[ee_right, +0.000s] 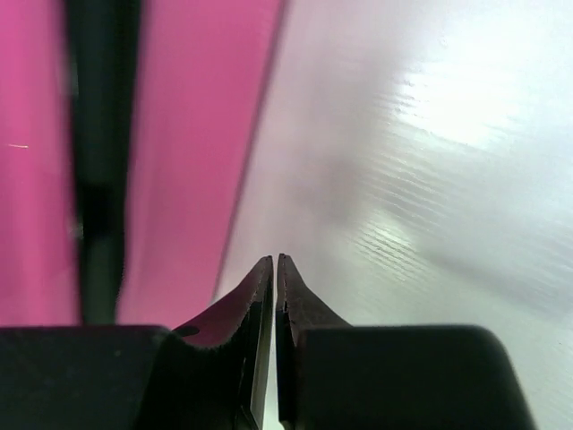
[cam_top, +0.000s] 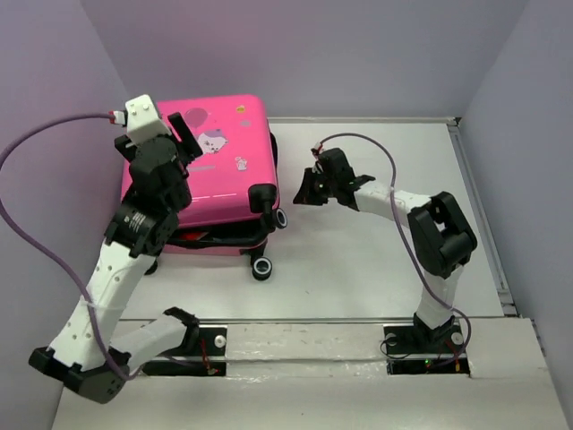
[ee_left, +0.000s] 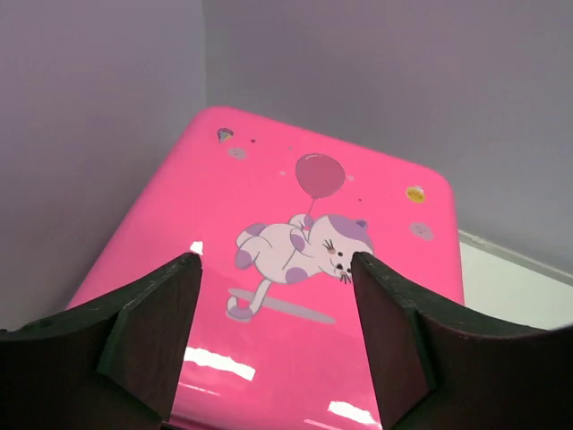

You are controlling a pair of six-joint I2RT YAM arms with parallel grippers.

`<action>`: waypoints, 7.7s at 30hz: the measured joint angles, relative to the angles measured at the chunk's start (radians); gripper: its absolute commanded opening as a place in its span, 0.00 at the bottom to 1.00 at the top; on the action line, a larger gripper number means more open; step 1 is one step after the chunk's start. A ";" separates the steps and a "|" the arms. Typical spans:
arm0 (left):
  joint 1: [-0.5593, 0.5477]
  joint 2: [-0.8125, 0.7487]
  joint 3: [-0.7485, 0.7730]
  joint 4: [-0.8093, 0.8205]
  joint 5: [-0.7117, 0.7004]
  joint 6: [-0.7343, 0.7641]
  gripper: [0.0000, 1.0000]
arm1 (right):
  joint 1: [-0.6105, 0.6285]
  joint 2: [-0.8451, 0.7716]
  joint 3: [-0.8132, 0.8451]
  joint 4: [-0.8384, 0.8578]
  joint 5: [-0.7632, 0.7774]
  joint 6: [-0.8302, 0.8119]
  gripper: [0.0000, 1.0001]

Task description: Pack the luggage

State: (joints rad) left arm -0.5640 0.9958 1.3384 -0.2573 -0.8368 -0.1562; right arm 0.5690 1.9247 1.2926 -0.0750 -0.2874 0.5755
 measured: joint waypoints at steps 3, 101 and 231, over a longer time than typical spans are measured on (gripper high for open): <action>0.271 0.065 0.026 -0.031 0.196 -0.060 0.92 | -0.005 -0.085 -0.021 0.005 0.011 -0.011 0.13; 0.689 1.408 1.116 0.009 1.058 -0.317 0.68 | -0.005 -0.690 -0.584 -0.133 0.159 -0.134 0.07; -0.182 -0.148 -0.813 0.380 1.058 -0.433 0.97 | 0.254 -0.856 -0.992 0.580 0.084 -0.150 0.07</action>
State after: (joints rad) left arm -0.7460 0.8482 0.5259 0.1230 0.2211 -0.5896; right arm 0.8230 1.0687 0.3004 0.5053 -0.2031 0.4252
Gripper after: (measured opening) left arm 0.974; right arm 0.076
